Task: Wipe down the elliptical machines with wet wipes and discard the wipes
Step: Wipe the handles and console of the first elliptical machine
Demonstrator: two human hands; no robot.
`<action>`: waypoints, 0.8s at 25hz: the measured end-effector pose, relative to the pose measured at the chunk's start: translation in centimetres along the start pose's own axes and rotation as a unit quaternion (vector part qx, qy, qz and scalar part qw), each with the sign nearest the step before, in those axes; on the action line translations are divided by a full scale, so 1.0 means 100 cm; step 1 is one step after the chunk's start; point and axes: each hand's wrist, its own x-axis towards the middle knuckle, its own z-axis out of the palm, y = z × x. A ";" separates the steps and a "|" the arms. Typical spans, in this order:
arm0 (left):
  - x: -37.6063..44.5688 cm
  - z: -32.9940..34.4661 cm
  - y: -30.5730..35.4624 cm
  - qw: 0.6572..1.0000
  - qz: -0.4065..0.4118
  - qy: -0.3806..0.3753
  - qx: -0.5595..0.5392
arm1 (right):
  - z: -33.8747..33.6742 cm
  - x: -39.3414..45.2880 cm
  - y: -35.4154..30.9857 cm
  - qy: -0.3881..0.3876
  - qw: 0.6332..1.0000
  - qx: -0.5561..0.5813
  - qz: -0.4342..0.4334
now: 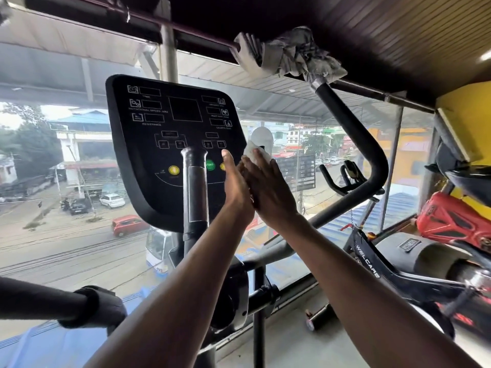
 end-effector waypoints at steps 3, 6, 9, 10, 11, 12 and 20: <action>-0.006 0.000 0.001 1.000 -0.007 -0.016 0.004 | -0.010 0.006 -0.005 0.047 0.975 0.126 0.178; -0.010 0.002 0.001 0.999 -0.023 -0.022 0.008 | -0.008 0.016 0.005 -0.049 0.953 0.124 0.272; -0.017 0.004 0.000 0.999 -0.023 -0.025 0.025 | -0.007 0.023 0.024 -0.154 0.884 0.240 0.370; -0.019 0.004 -0.002 0.999 -0.022 -0.022 0.029 | -0.007 0.022 0.025 -0.158 0.879 0.243 0.378; -0.022 0.004 -0.004 0.999 -0.022 -0.019 0.032 | -0.009 0.021 0.021 -0.155 0.879 0.228 0.389; -0.025 0.004 -0.007 0.999 -0.023 -0.014 0.035 | -0.010 0.017 0.015 -0.142 0.895 0.186 0.379; -0.068 0.007 -0.022 0.994 -0.043 0.008 0.100 | -0.012 -0.075 -0.009 0.031 0.977 0.110 0.180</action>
